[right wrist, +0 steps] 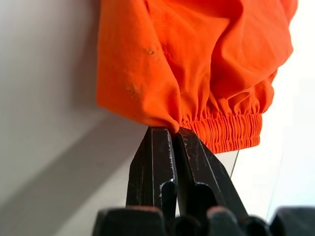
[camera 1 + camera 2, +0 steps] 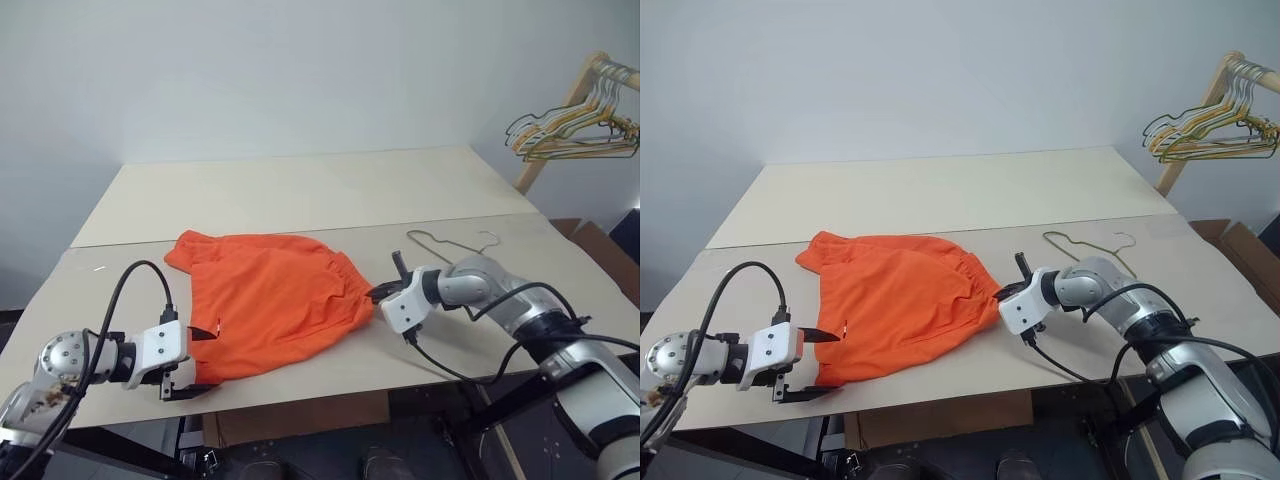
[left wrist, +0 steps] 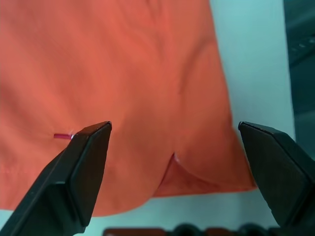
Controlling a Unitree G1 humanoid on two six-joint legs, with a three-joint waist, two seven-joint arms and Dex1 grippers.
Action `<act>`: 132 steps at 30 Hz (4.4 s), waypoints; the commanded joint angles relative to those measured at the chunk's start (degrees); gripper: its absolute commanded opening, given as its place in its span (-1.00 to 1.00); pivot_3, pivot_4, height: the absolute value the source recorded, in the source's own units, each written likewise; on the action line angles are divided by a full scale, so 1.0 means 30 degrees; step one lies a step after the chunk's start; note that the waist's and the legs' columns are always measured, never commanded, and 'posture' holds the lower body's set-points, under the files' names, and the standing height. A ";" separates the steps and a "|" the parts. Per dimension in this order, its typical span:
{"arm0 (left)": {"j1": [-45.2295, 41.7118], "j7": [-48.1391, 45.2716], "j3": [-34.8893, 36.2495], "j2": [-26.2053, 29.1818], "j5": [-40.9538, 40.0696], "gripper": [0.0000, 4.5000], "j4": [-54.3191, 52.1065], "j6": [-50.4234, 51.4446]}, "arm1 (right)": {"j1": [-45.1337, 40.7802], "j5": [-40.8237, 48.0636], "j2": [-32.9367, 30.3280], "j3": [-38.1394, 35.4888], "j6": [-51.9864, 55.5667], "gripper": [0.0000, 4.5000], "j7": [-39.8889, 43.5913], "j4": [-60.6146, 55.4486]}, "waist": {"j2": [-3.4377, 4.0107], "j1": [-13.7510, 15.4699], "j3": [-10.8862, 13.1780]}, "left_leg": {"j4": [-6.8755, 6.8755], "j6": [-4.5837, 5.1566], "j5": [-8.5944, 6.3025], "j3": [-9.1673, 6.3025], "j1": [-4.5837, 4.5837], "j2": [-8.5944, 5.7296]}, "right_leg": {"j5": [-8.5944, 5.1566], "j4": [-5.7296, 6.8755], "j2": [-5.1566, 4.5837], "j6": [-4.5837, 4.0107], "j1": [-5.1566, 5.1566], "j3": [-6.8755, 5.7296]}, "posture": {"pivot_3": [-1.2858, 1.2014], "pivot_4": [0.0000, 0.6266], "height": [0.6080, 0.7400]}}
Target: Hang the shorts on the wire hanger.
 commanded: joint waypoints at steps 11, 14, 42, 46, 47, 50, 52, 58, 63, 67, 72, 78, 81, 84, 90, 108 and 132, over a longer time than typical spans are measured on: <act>-0.1178 -0.0190 -0.1280 0.0173 0.1426 -0.82 0.2034 -0.1425 | 0.0794 0.0420 0.0336 -0.1831 0.2060 -1.00 0.0772 -0.2343 | -0.0001 -0.0402 -0.0001 | 0.0000 0.0000 0.0000 0.0034 0.0003 0.0003 | 0.0000 0.0007 0.0001 0.0002 0.0001 -0.0003 | 0.02 -1.00 1.00; -0.0837 0.0131 -0.1118 0.0244 0.1402 -0.98 0.1650 -0.1368 | 0.1405 0.0953 0.0025 -0.2079 0.2933 -1.00 0.1567 -0.3289 | -0.0001 -0.0378 -0.0001 | 0.0000 0.0000 0.0000 0.0025 0.0004 0.0005 | 0.0000 0.0009 0.0002 0.0002 0.0001 -0.0003 | 0.03 -1.00 1.00; -1.8802 2.1812 0.4086 -0.4789 0.6644 -0.98 0.6322 0.2162 | -0.8910 0.4123 0.5268 -1.0075 1.3177 -1.00 -1.3801 0.1952 | -0.0322 0.0042 0.0014 | 0.0075 -0.0530 0.0331 -0.0160 -0.0828 -0.0053 | 0.0300 0.0166 -0.0001 -0.0010 -0.0858 -0.0074 | 0.02 -1.00 1.00; -1.6115 1.9485 0.5513 -0.2875 0.4961 -0.98 0.3038 -0.1664 | -0.7379 0.3494 0.4814 -0.9802 1.0564 -1.00 -1.4516 0.0563 | -0.0242 -0.0900 -0.0415 | -0.0398 -0.0510 0.0214 -0.0065 -0.0582 -0.0069 | 0.0296 0.0236 -0.0085 -0.0016 -0.0976 -0.0284 | 0.03 -1.00 1.00; -1.5368 1.8788 0.5630 -0.2669 0.4370 -0.98 0.2458 -0.1932 | -0.6905 0.3534 0.4797 -0.9623 1.0386 -1.00 -1.4130 0.0232 | -0.0245 -0.1009 -0.0425 | -0.0456 -0.0492 0.0196 -0.0057 -0.0539 -0.0065 | 0.0296 0.0231 -0.0109 -0.0017 -0.0955 -0.0363 | 0.03 -1.00 1.00; -1.1357 1.6056 0.5894 -0.2413 0.2348 -0.98 0.0176 -0.1316 | -0.3912 0.2902 0.4265 -0.7550 0.9211 -1.00 -1.1291 -0.1606 | -0.0237 -0.1322 -0.0419 | -0.0451 -0.0448 0.0163 -0.0002 -0.0527 -0.0072 | 0.0287 0.0125 -0.0166 -0.0025 -0.0898 -0.0507 | 0.05 -1.00 1.00; -0.8636 1.4371 0.5629 -0.1910 0.2020 -0.98 -0.0903 -0.1366 | -0.2288 0.1806 0.3569 -0.6027 0.8338 -1.00 -0.9659 -0.2208 | -0.0211 -0.1437 -0.0393 | -0.0387 -0.0415 0.0153 0.0025 -0.0525 -0.0054 | 0.0250 -0.0166 -0.0167 -0.0024 -0.0701 -0.0526 | 0.05 -1.00 1.00; -0.0900 0.9365 0.4677 -0.0066 0.1680 -0.98 -0.3878 -0.0789 | 0.1117 -0.0907 0.1065 -0.1978 0.5576 -1.00 -0.4607 -0.2637 | -0.0196 -0.1361 -0.0236 | -0.0108 -0.0105 -0.0001 0.0115 -0.0369 -0.0045 | 0.0226 -0.0097 -0.0210 -0.0037 -0.0502 -0.0478 | 0.06 -1.00 1.00; 0.4312 0.4946 0.4891 0.2463 0.1198 -0.98 -0.5815 0.0136 | 0.2522 0.0546 -0.0715 -0.1411 0.4352 -1.00 -0.0012 -0.4588 | -0.0204 -0.0862 -0.0208 | -0.0118 -0.0055 0.0037 0.0142 0.0021 0.0001 | 0.0145 -0.0061 -0.0206 -0.0143 -0.0169 -0.0497 | 0.06 -1.00 1.00; 0.6830 0.2569 0.6169 0.3366 0.0165 -0.98 -0.7618 0.1418 | 0.3412 0.2603 -0.2125 -0.1872 0.4841 -1.00 0.3493 -0.6788 | -0.0229 -0.0439 -0.0196 | -0.0135 -0.0054 0.0034 0.0146 0.0044 0.0019 | 0.0131 -0.0053 -0.0222 -0.0099 -0.0145 -0.0501 | 0.06 -1.00 1.00; 0.7871 0.1334 0.6423 0.3432 0.0095 -0.98 -0.8472 0.2251 | 0.4008 0.3226 -0.3141 -0.1920 0.3781 -1.00 0.5281 -0.7584 | -0.0213 -0.0048 -0.0177 | -0.0140 -0.0054 0.0034 0.0158 0.0124 0.0009 | 0.0084 -0.0054 -0.0222 -0.0172 -0.0075 -0.0516 | 0.06 -1.00 1.00; 0.7277 0.1394 0.5800 0.2881 -0.0415 -0.89 -0.9071 0.3289 | 0.4287 0.2890 -0.3450 -0.2046 0.3269 -0.88 0.5874 -0.7534 | -0.0225 0.0211 -0.0172 | -0.0148 -0.0056 0.0033 0.0182 0.0207 0.0013 | 0.0002 -0.0051 -0.0222 -0.0154 -0.0009 -0.0520 | 0.06 -1.00 1.00; 0.7005 0.0975 0.5697 0.2873 -0.0750 -0.56 -0.9042 0.3395 | 0.4375 0.2793 -0.3851 -0.2219 0.2997 -0.49 0.6077 -0.7476 | -0.0225 0.0256 -0.0166 | -0.0148 -0.0056 0.0033 0.0185 0.0200 0.0002 | 0.0037 -0.0052 -0.0229 -0.0208 -0.0013 -0.0519 | 0.05 -1.00 1.00; 0.7129 0.0385 0.5971 0.3169 -0.0661 -0.13 -0.8935 0.3390 | 0.4663 0.4344 -0.4667 -0.2741 0.3489 -0.02 0.7215 -0.8196 | -0.0231 0.0230 -0.0159 | -0.0148 -0.0056 0.0032 0.0189 0.0196 0.0000 | 0.0038 -0.0057 -0.0236 -0.0215 -0.0014 -0.0517 | 0.05 -1.00 1.00; 0.6203 -0.0358 0.7275 0.2542 -0.3079 0.69 -0.9302 0.3706 | 0.4534 0.7038 -0.4601 -0.5787 0.9179 0.85 0.6363 -0.7780 | -0.0250 0.0227 -0.0142 | -0.0151 -0.0056 0.0033 0.0183 0.0207 0.0027 | 0.0036 -0.0055 -0.0229 -0.0228 -0.0009 -0.0520 | 0.05 -1.00 1.00; -0.1404 0.4188 0.2042 -0.1261 -0.4022 0.99 -1.0495 0.5944 | -0.3747 0.6520 0.0966 -0.8747 2.1816 1.00 -0.1477 0.7452 | -0.0231 0.0036 -0.0127 | -0.0167 -0.0055 0.0033 0.0174 0.0171 -0.0038 | 0.0120 -0.0077 -0.0194 -0.0128 0.0000 -0.0498 | 0.04 -1.00 1.00; -0.4754 0.6270 0.1143 -0.1598 -0.6941 0.99 -1.3553 1.1224 | -0.8269 0.5566 0.1875 -0.8091 2.2487 1.00 0.0994 1.4117 | -0.0138 -0.0350 0.0172 | -0.0185 -0.0050 0.0031 0.0105 0.0157 -0.0050 | 0.0122 -0.0094 -0.0176 -0.0106 -0.0001 -0.0472 | 0.11 -0.93 1.00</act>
